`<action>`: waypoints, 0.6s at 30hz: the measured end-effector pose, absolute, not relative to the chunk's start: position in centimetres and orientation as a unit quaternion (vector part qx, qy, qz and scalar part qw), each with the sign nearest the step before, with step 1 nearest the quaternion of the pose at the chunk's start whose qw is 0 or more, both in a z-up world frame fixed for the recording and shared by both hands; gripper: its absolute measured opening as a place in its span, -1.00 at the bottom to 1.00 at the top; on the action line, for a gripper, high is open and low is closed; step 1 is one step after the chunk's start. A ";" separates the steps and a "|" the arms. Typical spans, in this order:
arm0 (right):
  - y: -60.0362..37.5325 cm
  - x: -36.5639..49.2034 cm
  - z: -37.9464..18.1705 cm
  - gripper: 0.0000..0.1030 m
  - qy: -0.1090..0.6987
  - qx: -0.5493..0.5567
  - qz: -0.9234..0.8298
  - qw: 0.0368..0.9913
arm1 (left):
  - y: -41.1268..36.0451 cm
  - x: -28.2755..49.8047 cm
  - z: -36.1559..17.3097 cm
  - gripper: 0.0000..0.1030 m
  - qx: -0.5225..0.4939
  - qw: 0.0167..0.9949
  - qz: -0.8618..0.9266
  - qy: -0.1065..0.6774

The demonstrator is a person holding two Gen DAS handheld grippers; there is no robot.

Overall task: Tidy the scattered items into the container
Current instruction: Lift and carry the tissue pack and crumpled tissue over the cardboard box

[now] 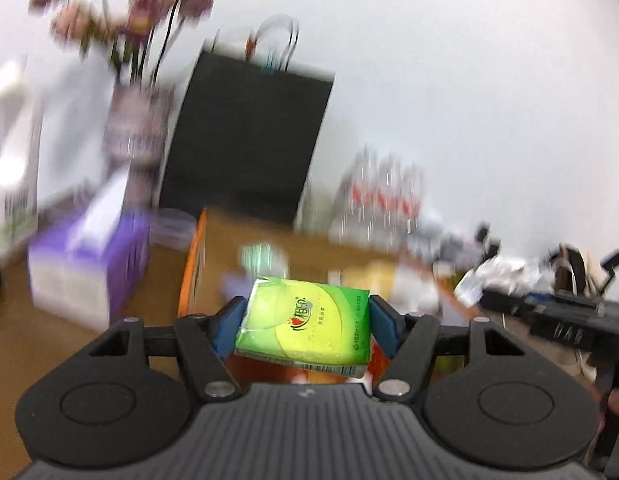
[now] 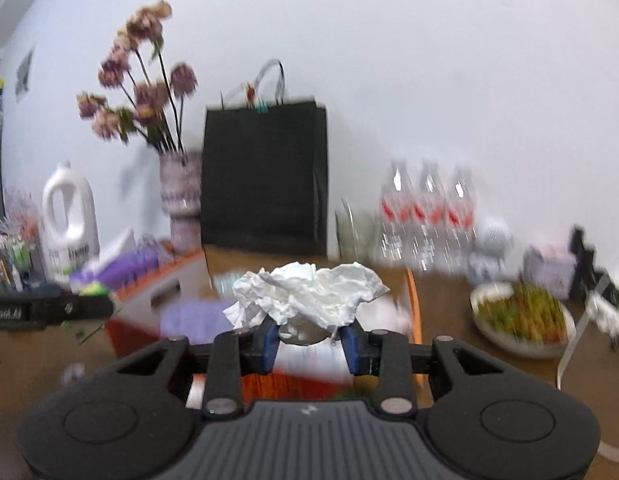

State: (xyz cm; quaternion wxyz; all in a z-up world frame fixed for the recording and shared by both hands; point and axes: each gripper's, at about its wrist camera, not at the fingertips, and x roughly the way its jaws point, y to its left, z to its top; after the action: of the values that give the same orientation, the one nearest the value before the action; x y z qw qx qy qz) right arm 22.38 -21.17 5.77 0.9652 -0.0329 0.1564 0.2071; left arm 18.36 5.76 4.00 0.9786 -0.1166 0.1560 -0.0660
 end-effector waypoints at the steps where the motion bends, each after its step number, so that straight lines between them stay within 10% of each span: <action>1: -20.6 23.3 6.4 -0.39 0.150 -0.029 0.211 0.966 | 5.5 19.3 5.1 0.30 -0.112 0.981 -0.061 0.143; 16: -14.9 33.7 1.8 -0.35 0.229 -0.017 0.206 0.951 | 5.2 31.2 1.4 0.32 -0.089 0.974 0.009 0.207; 18: -14.7 34.0 1.3 -0.18 0.239 -0.023 0.206 0.948 | 5.4 31.6 1.1 0.61 -0.091 0.972 0.009 0.219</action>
State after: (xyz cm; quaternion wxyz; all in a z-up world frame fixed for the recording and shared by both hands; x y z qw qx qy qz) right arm 34.03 -14.73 1.35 0.9485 -0.0232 0.2395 0.2062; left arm 31.61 5.44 1.13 0.9715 -0.0909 0.2186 0.0086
